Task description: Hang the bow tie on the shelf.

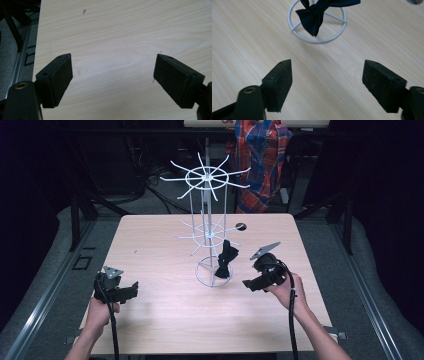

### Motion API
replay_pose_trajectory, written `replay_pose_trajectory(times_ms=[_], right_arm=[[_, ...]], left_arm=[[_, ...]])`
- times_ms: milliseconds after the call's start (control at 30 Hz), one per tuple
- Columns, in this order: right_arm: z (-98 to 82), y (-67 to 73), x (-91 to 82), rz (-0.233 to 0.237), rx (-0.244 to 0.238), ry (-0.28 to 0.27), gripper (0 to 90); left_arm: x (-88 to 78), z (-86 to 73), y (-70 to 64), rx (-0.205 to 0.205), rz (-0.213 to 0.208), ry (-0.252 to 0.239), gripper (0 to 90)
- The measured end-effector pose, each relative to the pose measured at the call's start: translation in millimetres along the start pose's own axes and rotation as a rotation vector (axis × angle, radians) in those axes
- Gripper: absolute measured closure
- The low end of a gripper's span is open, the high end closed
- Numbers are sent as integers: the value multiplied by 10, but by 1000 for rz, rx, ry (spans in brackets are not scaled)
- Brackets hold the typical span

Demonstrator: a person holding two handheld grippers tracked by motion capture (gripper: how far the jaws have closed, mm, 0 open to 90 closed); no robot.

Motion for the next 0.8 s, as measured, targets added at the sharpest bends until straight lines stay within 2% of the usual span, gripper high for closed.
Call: replay_pose_trajectory(times_ms=[300,433,500,567,800], right_arm=[[-271,-101,-17,8,41,86,157],[-319,-122,-6,18,57,91,147],[-401,-162,-27,0,57,145,136],[-423,-165,-24,6,61,140,134],[-726,-317,-20,1,117,178,95]], left_arm=[[-12,5,-3,-1,-4,-3,160],[-9,2,-2,1,-4,-2,160],[-10,2,-3,1,-5,-3,160],[-10,2,-4,2,-6,-3,160],[-3,8,-19,3,-5,-4,160]])
Point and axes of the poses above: each handheld gripper's, and its own axes: x roughly forward along the jaws, z roughly out of its top, y roughly to its left, the point moved 9 cm from there along x, roughly forward along the jaws, and after that the axes turned 14 degrees about z, right-handed, at the moved point
